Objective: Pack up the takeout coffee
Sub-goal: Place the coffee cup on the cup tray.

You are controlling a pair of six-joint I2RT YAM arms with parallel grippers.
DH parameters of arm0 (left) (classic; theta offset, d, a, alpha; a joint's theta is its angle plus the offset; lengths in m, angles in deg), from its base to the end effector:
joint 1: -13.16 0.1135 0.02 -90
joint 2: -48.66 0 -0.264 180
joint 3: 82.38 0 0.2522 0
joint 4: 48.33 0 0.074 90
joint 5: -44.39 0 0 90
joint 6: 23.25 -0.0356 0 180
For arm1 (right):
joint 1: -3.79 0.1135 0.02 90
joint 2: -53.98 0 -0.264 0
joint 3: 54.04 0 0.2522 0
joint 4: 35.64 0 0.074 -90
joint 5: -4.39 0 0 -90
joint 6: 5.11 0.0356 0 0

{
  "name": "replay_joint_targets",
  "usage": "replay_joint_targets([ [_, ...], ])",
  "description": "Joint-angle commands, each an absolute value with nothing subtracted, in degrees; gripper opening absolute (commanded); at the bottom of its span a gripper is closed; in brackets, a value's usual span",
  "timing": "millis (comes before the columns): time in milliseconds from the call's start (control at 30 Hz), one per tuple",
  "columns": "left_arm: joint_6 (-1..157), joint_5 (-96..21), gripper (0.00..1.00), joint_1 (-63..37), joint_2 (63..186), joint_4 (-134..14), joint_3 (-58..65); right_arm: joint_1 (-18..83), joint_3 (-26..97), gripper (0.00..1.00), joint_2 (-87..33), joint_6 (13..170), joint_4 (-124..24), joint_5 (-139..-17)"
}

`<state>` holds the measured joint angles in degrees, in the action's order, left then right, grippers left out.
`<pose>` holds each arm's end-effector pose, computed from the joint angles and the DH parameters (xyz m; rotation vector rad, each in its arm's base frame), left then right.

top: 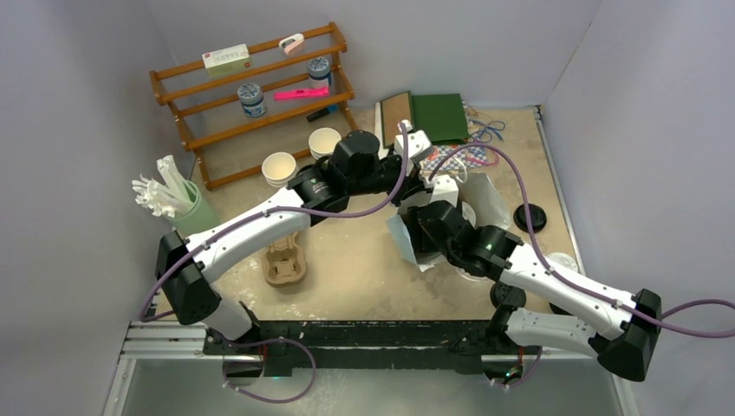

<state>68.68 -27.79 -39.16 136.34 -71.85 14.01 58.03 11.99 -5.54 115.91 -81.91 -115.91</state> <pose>0.2132 -0.2939 0.3879 1.0214 1.6296 -0.9367 0.1415 0.1657 0.3026 -0.1653 2.1605 0.2544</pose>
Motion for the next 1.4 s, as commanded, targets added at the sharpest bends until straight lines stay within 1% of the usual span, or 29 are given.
replay_joint_targets([
  [0, 67.86, -22.26, 0.00, -42.12, 137.05, -66.83, 19.38, 58.37, 10.59, 0.18, -9.97, 111.81, -77.06, -114.01],
  [433, 76.25, -20.39, 0.00, -42.12, 137.28, -58.78, 17.01, 58.37, 9.20, 0.17, -14.98, 110.96, -73.70, -111.98],
  [533, 76.62, -20.70, 0.00, -42.12, 137.97, -57.29, 16.72, 58.34, 8.82, 0.17, -16.03, 110.71, -73.99, -109.15],
  [700, 77.73, -23.24, 0.00, -42.12, 137.40, -56.14, 14.57, 58.37, 7.49, 0.17, -15.62, 110.94, -75.64, -104.47],
  [800, 78.43, -27.91, 0.00, -42.06, 135.31, -55.72, 10.91, 58.35, 5.95, 0.17, -14.49, 111.34, -76.38, -103.04],
  [867, 79.47, -31.23, 0.00, -41.29, 134.14, -55.18, 8.69, 58.28, 5.69, 0.16, -14.04, 111.21, -76.52, -102.17],
  [967, 83.14, -31.53, 0.00, -38.70, 133.25, -52.39, 6.23, 58.21, 5.94, 0.16, -13.82, 110.83, -76.60, -102.50],
  [1200, 84.94, -28.52, 0.00, -35.53, 133.12, -49.35, 4.89, 58.10, 6.21, 0.14, -14.34, 110.64, -76.19, -102.40],
  [1367, 84.76, -21.46, 0.00, -33.49, 133.73, -48.58, 6.26, 58.01, 6.75, 0.14, -15.28, 110.28, -74.33, -102.11],
])
